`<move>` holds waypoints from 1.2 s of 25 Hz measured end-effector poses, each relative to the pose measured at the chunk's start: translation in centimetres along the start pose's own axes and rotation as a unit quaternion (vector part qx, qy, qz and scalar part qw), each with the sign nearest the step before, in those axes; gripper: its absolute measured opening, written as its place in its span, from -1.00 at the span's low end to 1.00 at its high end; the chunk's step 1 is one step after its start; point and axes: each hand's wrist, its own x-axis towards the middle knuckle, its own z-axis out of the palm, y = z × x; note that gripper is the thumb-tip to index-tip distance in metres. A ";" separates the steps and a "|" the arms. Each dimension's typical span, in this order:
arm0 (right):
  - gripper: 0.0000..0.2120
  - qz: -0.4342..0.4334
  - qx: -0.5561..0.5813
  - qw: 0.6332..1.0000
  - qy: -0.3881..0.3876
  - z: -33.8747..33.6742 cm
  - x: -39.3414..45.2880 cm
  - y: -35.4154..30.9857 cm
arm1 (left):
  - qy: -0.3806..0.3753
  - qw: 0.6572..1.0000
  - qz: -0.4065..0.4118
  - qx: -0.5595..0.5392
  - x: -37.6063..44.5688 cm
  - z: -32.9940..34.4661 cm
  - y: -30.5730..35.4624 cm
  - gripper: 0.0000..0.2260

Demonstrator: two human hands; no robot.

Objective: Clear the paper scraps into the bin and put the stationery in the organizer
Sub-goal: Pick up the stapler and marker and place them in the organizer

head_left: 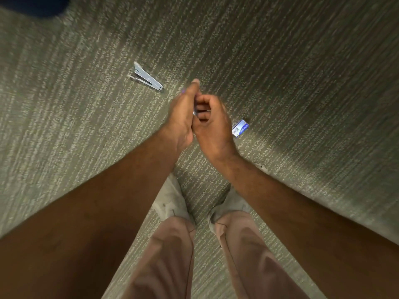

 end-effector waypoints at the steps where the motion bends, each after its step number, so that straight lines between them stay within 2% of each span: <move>1: -0.75 -0.013 -0.014 1.000 -0.007 0.2 0.0 0.0 | 0.017 1.000 0.006 0.008 0.0 -0.4 0.2 -0.77; 3: -0.78 -0.044 -0.061 0.997 -0.026 0.2 0.2 0.5 | 0.067 0.997 0.019 0.027 0.2 -1.5 0.7 -0.83; 5: -0.77 -0.056 -0.109 0.992 -0.026 -0.5 0.5 1.5 | 0.121 0.991 0.023 0.057 0.8 -3.2 1.3 -0.77; 10: -0.54 0.052 -0.202 0.969 0.129 -3.8 2.3 6.3 | 0.238 0.960 0.078 0.128 3.5 -7.0 3.6 -0.78; 12: -0.43 0.093 -0.226 0.956 0.163 -4.8 3.2 8.4 | 0.261 0.949 0.102 0.143 4.8 -8.2 4.6 -0.80; 17: -0.37 0.182 -0.174 0.947 0.201 -4.1 4.9 11.1 | 0.271 0.943 0.100 0.167 7.8 -9.3 6.8 -0.59; 20: -0.41 0.190 -0.164 0.943 0.218 -3.5 5.7 11.4 | 0.299 0.924 0.084 0.221 9.0 -8.9 7.4 -0.46; 23: -0.42 0.169 -0.174 0.951 0.190 -3.6 5.5 11.2 | 0.318 0.901 0.076 0.284 9.3 -8.5 7.4 -0.48; 25: -0.41 0.164 -0.182 0.955 0.166 -3.6 5.2 10.5 | 0.320 0.900 0.078 0.284 9.0 -8.5 7.3 -0.51; 28: -0.48 0.159 -0.173 0.964 0.125 -3.7 4.5 8.9 | 0.293 0.915 0.061 0.272 7.5 -8.7 7.4 -0.63; 30: -0.54 0.168 -0.136 0.970 0.112 -4.0 3.8 7.0 | 0.232 0.936 0.061 0.258 5.2 -8.4 7.1 -0.71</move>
